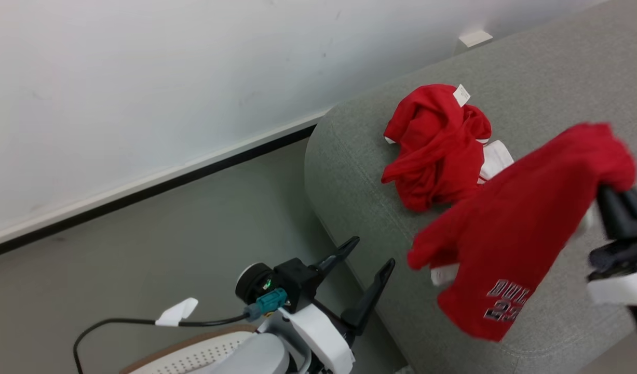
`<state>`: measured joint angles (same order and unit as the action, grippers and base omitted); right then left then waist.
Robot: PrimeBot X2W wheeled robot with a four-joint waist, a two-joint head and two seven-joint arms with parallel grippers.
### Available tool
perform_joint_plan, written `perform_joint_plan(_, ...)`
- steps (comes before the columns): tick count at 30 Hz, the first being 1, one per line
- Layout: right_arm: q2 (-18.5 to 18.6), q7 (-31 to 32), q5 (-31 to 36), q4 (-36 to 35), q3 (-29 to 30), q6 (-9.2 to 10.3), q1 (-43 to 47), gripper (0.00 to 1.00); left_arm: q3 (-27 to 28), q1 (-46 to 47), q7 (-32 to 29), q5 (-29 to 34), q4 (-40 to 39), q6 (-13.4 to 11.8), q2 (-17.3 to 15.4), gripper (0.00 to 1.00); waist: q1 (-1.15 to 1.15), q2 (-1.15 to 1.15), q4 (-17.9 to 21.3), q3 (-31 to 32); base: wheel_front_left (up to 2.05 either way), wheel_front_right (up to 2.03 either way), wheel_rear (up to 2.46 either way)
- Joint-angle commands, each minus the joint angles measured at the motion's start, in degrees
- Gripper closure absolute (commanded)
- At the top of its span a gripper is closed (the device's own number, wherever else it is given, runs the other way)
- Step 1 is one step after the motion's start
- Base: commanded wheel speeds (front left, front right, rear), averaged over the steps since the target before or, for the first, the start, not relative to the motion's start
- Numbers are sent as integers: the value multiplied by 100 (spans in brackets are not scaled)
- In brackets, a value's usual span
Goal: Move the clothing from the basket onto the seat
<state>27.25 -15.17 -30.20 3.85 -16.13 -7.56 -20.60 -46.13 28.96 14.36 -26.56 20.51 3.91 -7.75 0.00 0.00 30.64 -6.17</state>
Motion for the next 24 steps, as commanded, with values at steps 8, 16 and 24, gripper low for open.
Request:
perform_joint_plan(8,860,40,-471,515,518,15,-913,100,-12,296,-163,136,-80,-52,-163,0,0,0,-411,-805,0,0,0)
perform_joint_plan(16,1163,-3,-534,1133,1384,14,-1684,100,103,565,-416,194,-279,-195,-421,0,0,0,-795,-1747,0,0,0)
perform_joint_plan(24,973,5,76,2219,1622,15,-2037,100,70,670,-485,241,-361,-227,-485,0,0,0,-1089,-2203,0,0,0)
